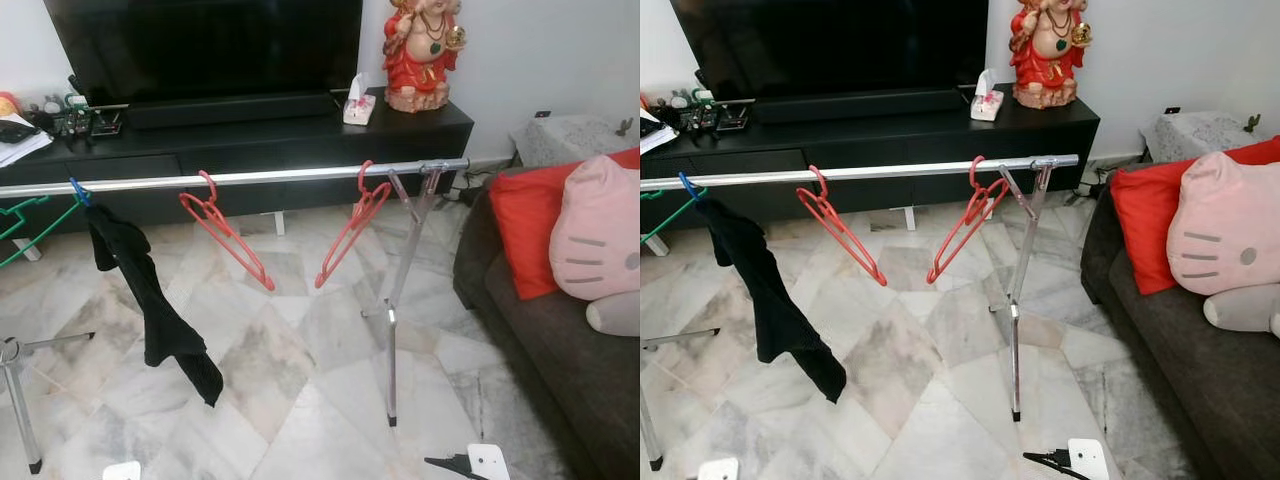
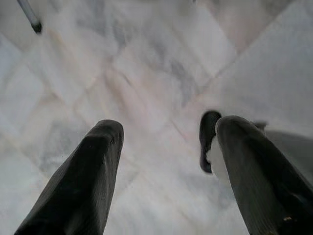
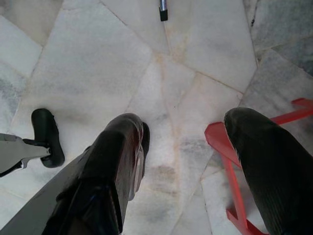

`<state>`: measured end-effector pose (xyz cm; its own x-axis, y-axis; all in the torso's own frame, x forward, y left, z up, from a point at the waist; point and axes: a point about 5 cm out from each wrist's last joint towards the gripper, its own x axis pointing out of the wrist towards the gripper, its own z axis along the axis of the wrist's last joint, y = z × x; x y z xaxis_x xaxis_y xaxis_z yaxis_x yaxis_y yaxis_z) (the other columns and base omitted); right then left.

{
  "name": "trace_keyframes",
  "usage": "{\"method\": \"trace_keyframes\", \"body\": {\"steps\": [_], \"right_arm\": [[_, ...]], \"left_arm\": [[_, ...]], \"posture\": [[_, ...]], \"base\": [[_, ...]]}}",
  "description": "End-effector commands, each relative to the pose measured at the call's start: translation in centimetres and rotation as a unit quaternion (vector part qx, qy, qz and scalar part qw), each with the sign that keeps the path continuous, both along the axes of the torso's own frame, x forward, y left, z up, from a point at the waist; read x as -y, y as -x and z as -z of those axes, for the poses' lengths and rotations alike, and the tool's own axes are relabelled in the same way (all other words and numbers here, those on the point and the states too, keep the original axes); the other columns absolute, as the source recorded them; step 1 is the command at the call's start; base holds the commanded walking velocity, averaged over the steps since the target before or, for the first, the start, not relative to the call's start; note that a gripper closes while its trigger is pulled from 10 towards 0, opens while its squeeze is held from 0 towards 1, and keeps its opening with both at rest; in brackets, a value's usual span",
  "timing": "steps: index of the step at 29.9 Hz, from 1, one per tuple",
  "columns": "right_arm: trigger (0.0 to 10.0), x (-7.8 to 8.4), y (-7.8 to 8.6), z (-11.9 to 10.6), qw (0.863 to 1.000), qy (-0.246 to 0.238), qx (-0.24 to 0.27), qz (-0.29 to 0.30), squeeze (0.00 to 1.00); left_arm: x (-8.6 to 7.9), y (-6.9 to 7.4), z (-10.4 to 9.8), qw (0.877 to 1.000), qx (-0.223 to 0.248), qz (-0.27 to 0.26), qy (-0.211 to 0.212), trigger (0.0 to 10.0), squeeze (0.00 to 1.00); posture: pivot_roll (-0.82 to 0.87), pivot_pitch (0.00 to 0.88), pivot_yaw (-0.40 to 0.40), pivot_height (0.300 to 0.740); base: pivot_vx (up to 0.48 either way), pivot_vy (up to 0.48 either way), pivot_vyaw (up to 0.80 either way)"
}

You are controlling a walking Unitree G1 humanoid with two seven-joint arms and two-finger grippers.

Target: Hang hanger

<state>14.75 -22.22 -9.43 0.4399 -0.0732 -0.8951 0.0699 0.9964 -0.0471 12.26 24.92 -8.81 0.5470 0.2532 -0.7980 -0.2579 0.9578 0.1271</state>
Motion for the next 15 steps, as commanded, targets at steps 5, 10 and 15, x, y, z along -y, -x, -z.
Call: {"method": "trace_keyframes", "body": {"steps": [5, 10, 15], "right_arm": [[10.0, 0.0, 0.0, 0.0, 1.000, -0.001, 0.002, 0.003, 0.00], [10.0, 0.0, 0.0, 0.0, 1.000, -0.002, 0.002, 0.004, 0.00], [10.0, 0.0, 0.1, 0.0, 1.000, -0.001, 0.001, 0.006, 0.00]], "left_arm": [[-0.1, -0.3, 0.1, 1.000, -0.002, 0.019, -0.001, 10.0, 0.00], [-0.1, -0.1, 0.2, 1.000, -0.005, 0.004, 0.004, 10.0, 0.00], [-0.2, 1.2, 0.7, 0.999, -0.035, 0.011, 0.005, 10.0, 0.00]], "posture": [[-0.07, 0.000, 0.008, 0.740], [-0.07, 0.000, 0.012, 0.740], [-0.08, 0.000, 0.014, 0.740]], "base": [[0.000, 0.000, 0.00], [0.000, 0.000, 0.00], [0.000, 0.000, 0.00]]}}
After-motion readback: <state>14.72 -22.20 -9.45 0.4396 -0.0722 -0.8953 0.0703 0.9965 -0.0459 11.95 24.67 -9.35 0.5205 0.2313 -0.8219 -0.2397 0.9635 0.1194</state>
